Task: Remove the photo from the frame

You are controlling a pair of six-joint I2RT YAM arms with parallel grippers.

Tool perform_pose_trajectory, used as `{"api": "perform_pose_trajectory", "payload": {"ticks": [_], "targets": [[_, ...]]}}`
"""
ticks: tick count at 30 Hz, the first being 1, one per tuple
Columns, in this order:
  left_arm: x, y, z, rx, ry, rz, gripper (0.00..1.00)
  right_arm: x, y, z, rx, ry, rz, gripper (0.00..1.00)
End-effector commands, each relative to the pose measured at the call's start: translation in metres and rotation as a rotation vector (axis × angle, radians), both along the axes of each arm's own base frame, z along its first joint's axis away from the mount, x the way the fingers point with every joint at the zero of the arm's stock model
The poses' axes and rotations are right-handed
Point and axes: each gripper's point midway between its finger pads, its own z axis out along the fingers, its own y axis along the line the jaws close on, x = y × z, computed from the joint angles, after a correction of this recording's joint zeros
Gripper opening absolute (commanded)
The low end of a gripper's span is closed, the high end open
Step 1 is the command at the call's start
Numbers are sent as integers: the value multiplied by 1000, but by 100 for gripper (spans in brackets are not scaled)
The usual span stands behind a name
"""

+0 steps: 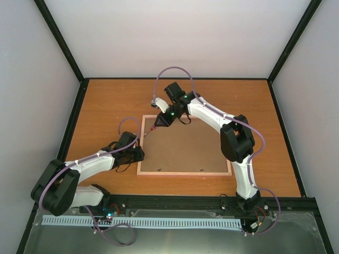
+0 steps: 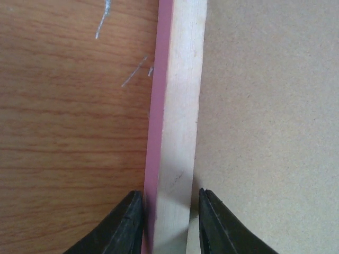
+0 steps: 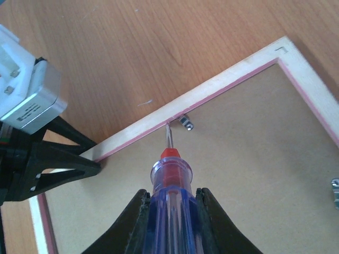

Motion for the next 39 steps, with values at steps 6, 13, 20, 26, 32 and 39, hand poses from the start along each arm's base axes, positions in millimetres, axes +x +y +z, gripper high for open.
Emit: {"api": "perform_pose_trajectory", "payload": {"ticks": [6,13,20,26,32,39], "targets": [[0,-1,-13,10,24,-23,22,19,-2,-11,-72,-49,-73,3],[-6,1,-19,14,42,-28,8,31,-11,-20,-132,-92,-133,3],[-7,1,-21,17,48,-32,1,42,-18,-25,-178,-126,-183,3],[-9,2,-22,19,50,-29,1,60,-40,-15,-276,-211,-310,3],[-8,3,-21,22,45,-26,1,29,-33,52,-113,-201,-245,3],[-3,0,-13,6,22,-23,1,-11,-62,76,-75,-233,-158,3]]}}
